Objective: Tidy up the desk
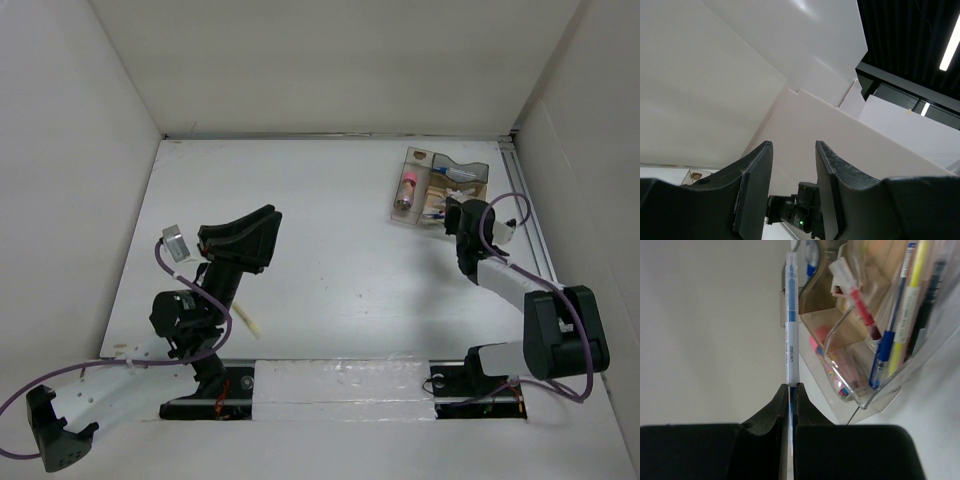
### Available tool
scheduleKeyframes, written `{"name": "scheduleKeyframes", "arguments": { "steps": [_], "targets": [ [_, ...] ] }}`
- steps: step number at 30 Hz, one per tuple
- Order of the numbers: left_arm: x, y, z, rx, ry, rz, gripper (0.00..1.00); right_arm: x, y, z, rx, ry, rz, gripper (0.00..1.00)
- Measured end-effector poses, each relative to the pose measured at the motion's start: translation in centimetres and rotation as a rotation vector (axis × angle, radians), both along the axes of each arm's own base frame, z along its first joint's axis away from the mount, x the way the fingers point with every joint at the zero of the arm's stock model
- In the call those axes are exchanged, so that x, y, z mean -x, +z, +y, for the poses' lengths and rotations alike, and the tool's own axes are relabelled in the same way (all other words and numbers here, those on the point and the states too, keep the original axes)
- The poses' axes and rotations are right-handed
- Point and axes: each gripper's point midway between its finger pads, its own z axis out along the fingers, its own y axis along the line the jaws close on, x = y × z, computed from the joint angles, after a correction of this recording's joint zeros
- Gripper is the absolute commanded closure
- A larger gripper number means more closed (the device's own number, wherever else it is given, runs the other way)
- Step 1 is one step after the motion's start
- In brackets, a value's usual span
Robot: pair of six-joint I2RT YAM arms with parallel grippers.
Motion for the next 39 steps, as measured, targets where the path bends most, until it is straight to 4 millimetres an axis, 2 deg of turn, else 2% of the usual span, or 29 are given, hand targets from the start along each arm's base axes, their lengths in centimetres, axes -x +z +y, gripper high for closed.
{"name": "scheduleKeyframes", "arguments": {
  "steps": [4, 8, 13, 17, 18, 20, 22, 25, 30, 36, 39],
  "targets": [
    [0.0, 0.0, 0.0, 0.000, 0.000, 0.000, 0.64, 0.0, -2.5, -0.9, -0.087, -0.006, 0.031, 1.00],
    [0.1, 0.0, 0.0, 0.001, -0.003, -0.002, 0.65, 0.1, -4.1, -1.1, -0.149, 0.000, 0.043, 1.00],
    [0.1, 0.1, 0.0, 0.004, -0.005, -0.003, 0.65, -0.4, -4.5, -0.7, -0.194, 0.024, 0.034, 0.99],
    [0.1, 0.1, 0.0, 0.005, -0.004, -0.004, 0.65, -0.6, -5.2, -0.9, -0.216, 0.030, 0.044, 0.90],
    [0.1, 0.2, 0.0, 0.006, -0.004, -0.005, 0.65, -0.7, -5.3, -1.0, -0.219, 0.033, 0.045, 0.82],
    [0.1, 0.2, 0.0, 0.007, -0.004, -0.005, 0.65, -0.7, -5.2, -1.0, -0.220, 0.035, 0.042, 0.72],
    [0.1, 0.2, 0.0, 0.006, -0.005, -0.005, 0.65, -0.7, -5.0, -1.0, -0.214, 0.038, 0.037, 0.67],
    [0.1, 0.2, 0.0, 0.006, -0.005, -0.005, 0.65, -0.7, -4.4, -0.9, -0.201, 0.047, 0.024, 0.58],
    [0.1, 0.1, 0.0, 0.005, -0.004, -0.004, 0.65, -0.6, -1.4, -0.6, -0.165, 0.071, -0.040, 0.60],
    [0.1, 0.1, 0.0, 0.006, -0.004, -0.004, 0.65, -0.1, 3.0, 0.9, -0.104, 0.112, -0.126, 0.60],
    [0.1, 0.2, 0.0, 0.007, -0.004, -0.005, 0.65, 0.2, 4.3, 1.4, -0.068, 0.128, -0.153, 0.66]
  ]
}}
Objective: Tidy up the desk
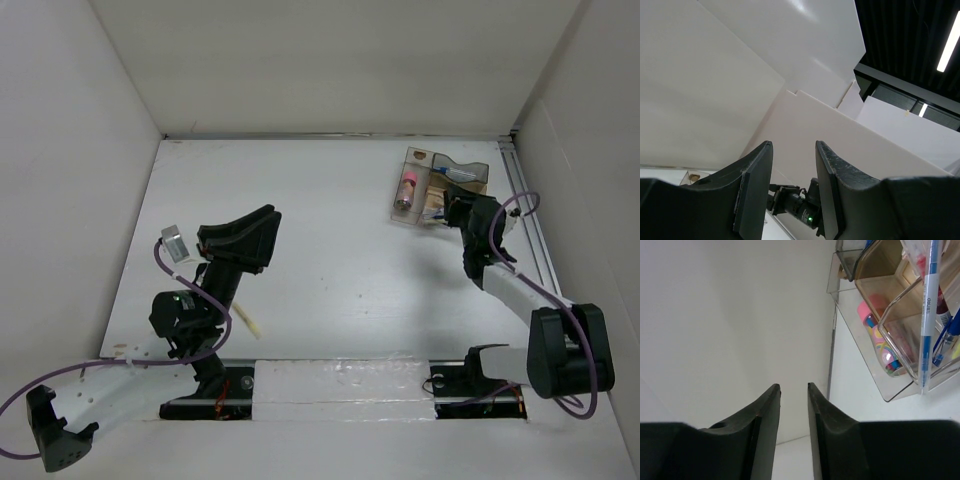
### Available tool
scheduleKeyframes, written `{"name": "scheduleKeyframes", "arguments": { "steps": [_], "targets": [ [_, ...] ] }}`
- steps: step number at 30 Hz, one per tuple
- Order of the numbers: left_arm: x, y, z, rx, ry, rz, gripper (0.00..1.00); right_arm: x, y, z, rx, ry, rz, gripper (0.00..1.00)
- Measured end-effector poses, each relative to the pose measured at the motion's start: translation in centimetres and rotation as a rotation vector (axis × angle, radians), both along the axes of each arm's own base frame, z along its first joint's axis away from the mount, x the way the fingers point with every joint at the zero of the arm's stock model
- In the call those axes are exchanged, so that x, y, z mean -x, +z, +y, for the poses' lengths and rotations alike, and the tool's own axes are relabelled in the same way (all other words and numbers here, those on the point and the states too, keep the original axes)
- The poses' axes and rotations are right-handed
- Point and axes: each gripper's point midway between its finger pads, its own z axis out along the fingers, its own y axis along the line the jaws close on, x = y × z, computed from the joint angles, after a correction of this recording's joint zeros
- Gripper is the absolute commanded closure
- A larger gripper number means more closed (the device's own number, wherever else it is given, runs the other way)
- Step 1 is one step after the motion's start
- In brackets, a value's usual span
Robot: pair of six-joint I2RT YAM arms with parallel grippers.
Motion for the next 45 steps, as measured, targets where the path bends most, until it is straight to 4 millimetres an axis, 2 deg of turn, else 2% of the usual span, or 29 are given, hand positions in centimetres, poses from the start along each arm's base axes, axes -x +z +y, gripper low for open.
{"name": "scheduleKeyframes", "arguments": {
  "steps": [4, 8, 11, 12, 14, 16, 19, 27, 35, 41, 45],
  "targets": [
    [0.0, 0.0, 0.0, -0.001, 0.000, 0.001, 0.65, 0.3, -0.2, 0.2, 0.060, -0.001, 0.015, 1.00],
    [0.0, 0.0, 0.0, -0.001, 0.000, 0.001, 0.65, 0.2, -1.7, -0.6, 0.147, 0.008, 0.064, 1.00],
    [-0.1, -0.2, -0.2, -0.007, -0.002, 0.005, 0.65, -1.4, -4.2, -2.2, 0.236, 0.020, 0.175, 1.00],
    [-0.2, -0.3, -0.4, -0.010, -0.002, 0.008, 0.65, -2.2, -4.8, -2.6, 0.269, 0.024, 0.212, 0.98],
    [-0.3, -0.5, -0.6, -0.017, -0.004, 0.011, 0.65, -3.7, -5.3, -3.2, 0.332, 0.038, 0.270, 0.80],
    [-0.4, -0.5, -0.6, -0.020, -0.003, 0.013, 0.65, -5.4, -4.9, -3.6, 0.390, 0.052, 0.311, 0.66],
    [-0.3, -0.4, -0.5, -0.013, -0.003, 0.008, 0.65, -7.6, -3.9, -4.1, 0.482, 0.064, 0.343, 0.55],
    [-0.2, -0.2, -0.4, -0.008, -0.003, 0.004, 0.65, -5.9, -6.5, -5.8, 0.584, 0.068, 0.488, 0.54],
    [-0.2, -0.2, -0.4, -0.006, -0.003, 0.002, 0.65, -4.4, -8.4, -8.8, 0.569, 0.072, 0.577, 0.54],
    [-0.2, -0.1, -0.3, -0.004, -0.002, 0.001, 0.65, -4.4, -10.7, -8.4, 0.555, 0.145, 0.626, 0.54],
    [-0.2, -0.1, -0.3, -0.002, -0.003, -0.001, 0.65, -4.9, -11.5, -7.7, 0.546, 0.199, 0.637, 0.55]
  ]
}}
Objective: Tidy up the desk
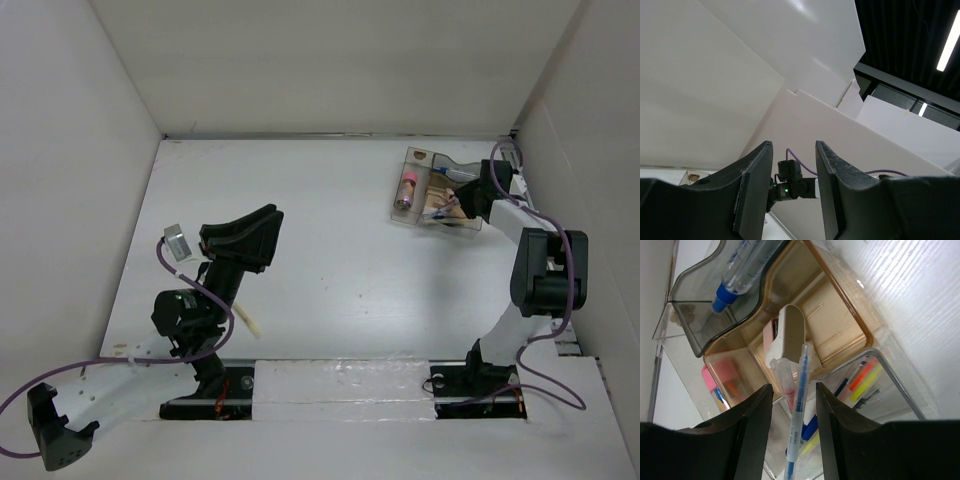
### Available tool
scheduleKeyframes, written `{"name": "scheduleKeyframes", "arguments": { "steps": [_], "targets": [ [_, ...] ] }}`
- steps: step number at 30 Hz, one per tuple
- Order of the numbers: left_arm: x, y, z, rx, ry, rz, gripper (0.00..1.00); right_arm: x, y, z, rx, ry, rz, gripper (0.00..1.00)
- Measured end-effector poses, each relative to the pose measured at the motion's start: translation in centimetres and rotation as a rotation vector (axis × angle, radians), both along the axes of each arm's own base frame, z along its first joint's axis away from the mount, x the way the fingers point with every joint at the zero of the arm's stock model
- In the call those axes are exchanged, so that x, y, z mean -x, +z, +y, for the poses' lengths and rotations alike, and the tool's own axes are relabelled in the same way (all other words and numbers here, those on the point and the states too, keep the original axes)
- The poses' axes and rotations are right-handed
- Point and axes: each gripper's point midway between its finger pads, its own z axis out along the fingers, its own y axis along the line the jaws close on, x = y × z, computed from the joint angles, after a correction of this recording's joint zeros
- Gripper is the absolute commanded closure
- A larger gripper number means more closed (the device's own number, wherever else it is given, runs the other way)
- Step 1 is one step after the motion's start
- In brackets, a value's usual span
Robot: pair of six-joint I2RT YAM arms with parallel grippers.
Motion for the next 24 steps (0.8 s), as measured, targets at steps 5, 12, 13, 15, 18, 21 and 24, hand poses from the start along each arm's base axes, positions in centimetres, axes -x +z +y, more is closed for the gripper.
{"name": "scheduleKeyframes", "arguments": {
  "steps": [5, 12, 13, 15, 18, 21, 24],
  "targets": [
    [0.0, 0.0, 0.0, 0.000, 0.000, 0.000, 0.65, -0.8, 0.0, 0.4, -0.013, 0.025, -0.001, 0.75],
    [0.0, 0.0, 0.0, 0.002, 0.001, 0.000, 0.65, -0.7, 0.3, 0.5, -0.017, 0.029, -0.010, 1.00],
    [0.0, 0.0, 0.0, 0.001, 0.001, -0.001, 0.65, -0.6, 0.3, 0.6, -0.019, 0.030, -0.010, 1.00],
    [0.0, 0.0, 0.0, 0.001, 0.002, 0.001, 0.64, -0.1, 0.2, 0.7, -0.025, 0.031, -0.013, 1.00],
    [0.0, 0.0, 0.1, 0.003, 0.003, 0.000, 0.64, 1.7, 0.4, 1.1, -0.037, 0.029, -0.027, 1.00],
    [0.0, 0.1, 0.1, 0.004, 0.003, -0.001, 0.64, 3.7, 1.1, 1.3, -0.045, 0.016, -0.051, 1.00],
    [0.0, 0.1, 0.1, 0.004, 0.002, -0.001, 0.64, 4.5, 2.3, 1.4, -0.058, 0.002, -0.103, 0.86]
  ]
}}
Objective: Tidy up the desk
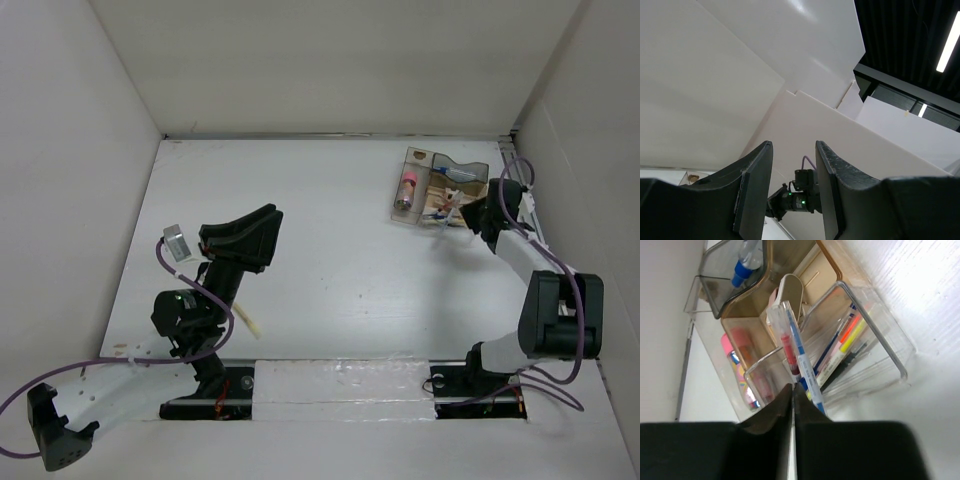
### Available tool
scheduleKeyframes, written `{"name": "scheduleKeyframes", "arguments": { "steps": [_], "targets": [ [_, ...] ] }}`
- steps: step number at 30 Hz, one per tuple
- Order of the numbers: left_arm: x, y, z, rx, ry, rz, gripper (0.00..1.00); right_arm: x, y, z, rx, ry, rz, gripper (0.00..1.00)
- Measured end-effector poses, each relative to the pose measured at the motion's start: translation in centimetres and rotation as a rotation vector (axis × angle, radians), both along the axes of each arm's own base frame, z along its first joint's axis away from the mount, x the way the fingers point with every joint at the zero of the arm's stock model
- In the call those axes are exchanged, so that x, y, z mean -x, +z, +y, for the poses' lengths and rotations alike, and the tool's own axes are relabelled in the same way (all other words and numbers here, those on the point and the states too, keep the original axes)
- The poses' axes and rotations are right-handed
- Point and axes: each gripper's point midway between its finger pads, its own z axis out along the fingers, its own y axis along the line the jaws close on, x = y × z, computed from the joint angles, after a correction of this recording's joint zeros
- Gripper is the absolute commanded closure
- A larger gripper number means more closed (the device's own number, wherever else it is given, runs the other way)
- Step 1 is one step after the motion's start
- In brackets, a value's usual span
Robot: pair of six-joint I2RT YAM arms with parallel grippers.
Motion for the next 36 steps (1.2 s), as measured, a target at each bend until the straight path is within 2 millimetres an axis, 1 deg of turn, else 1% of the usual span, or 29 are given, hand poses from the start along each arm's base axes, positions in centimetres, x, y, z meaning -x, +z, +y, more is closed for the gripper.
{"name": "scheduleKeyframes", "arguments": {
  "steps": [1, 2, 4, 6, 9, 12, 14, 15, 16, 17, 19, 20, 23, 26, 29, 31, 33, 34, 36],
  "targets": [
    [0.0, 0.0, 0.0, 0.000, 0.000, 0.000, 0.64, 0.2, 0.4, 0.0, -0.003, -0.006, -0.016, 0.75],
    [0.0, 0.0, 0.0, 0.000, 0.000, 0.000, 0.65, 0.6, 0.7, 0.0, -0.003, -0.010, -0.027, 0.61],
    [0.0, 0.0, 0.0, -0.001, 0.000, 0.001, 0.65, 0.8, 1.1, 0.0, 0.000, -0.006, -0.043, 0.58],
    [0.1, 0.1, 0.1, 0.003, 0.000, -0.002, 0.64, 0.5, 1.0, 0.3, -0.004, 0.009, -0.044, 0.58],
    [0.1, 0.2, 0.2, 0.007, 0.000, -0.005, 0.65, 0.0, -0.6, 0.8, -0.027, 0.040, -0.007, 0.58],
    [0.1, 0.1, 0.1, 0.004, 0.000, -0.003, 0.64, 0.1, -2.6, 1.6, -0.061, 0.072, 0.042, 0.58],
    [0.2, 0.2, 0.2, 0.008, 0.001, -0.006, 0.64, 0.1, -3.3, 2.0, -0.080, 0.087, 0.058, 0.59],
    [0.2, 0.3, 0.3, 0.009, 0.001, -0.007, 0.64, 0.2, -3.5, 2.2, -0.087, 0.095, 0.064, 0.59],
    [0.2, 0.3, 0.3, 0.010, 0.001, -0.007, 0.64, 0.2, -3.7, 2.4, -0.094, 0.100, 0.069, 0.63],
    [0.2, 0.3, 0.3, 0.010, 0.001, -0.007, 0.64, 0.2, -3.9, 2.5, -0.099, 0.106, 0.071, 0.80],
    [0.2, 0.3, 0.3, 0.010, 0.001, -0.008, 0.64, -0.1, -4.2, 2.8, -0.116, 0.115, 0.071, 0.94],
    [0.2, 0.3, 0.3, 0.010, 0.001, -0.008, 0.64, -0.4, -4.0, 3.0, -0.123, 0.123, 0.055, 1.00],
    [0.2, 0.3, 0.3, 0.009, 0.001, -0.007, 0.64, -1.0, -3.2, 3.1, -0.146, 0.116, 0.012, 1.00],
    [0.2, 0.3, 0.3, 0.011, 0.001, -0.008, 0.64, 0.1, -2.5, 2.9, -0.189, 0.091, -0.022, 1.00],
    [0.2, 0.3, 0.3, 0.009, 0.001, -0.006, 0.65, 1.8, 0.2, 2.4, -0.236, 0.047, -0.103, 1.00],
    [0.2, 0.2, 0.2, 0.008, 0.000, -0.007, 0.64, 2.5, 2.7, 1.9, -0.275, 0.017, -0.185, 1.00],
    [0.2, 0.3, 0.3, 0.010, -0.001, -0.008, 0.64, 3.0, 4.5, 1.5, -0.314, -0.008, -0.250, 1.00],
    [0.2, 0.3, 0.3, 0.011, 0.000, -0.009, 0.64, 3.1, 5.1, 1.3, -0.337, -0.020, -0.277, 1.00],
    [0.3, 0.5, 0.5, 0.016, 0.000, -0.012, 0.64, 3.4, 5.0, 1.2, -0.388, -0.042, -0.295, 1.00]
  ]
}}
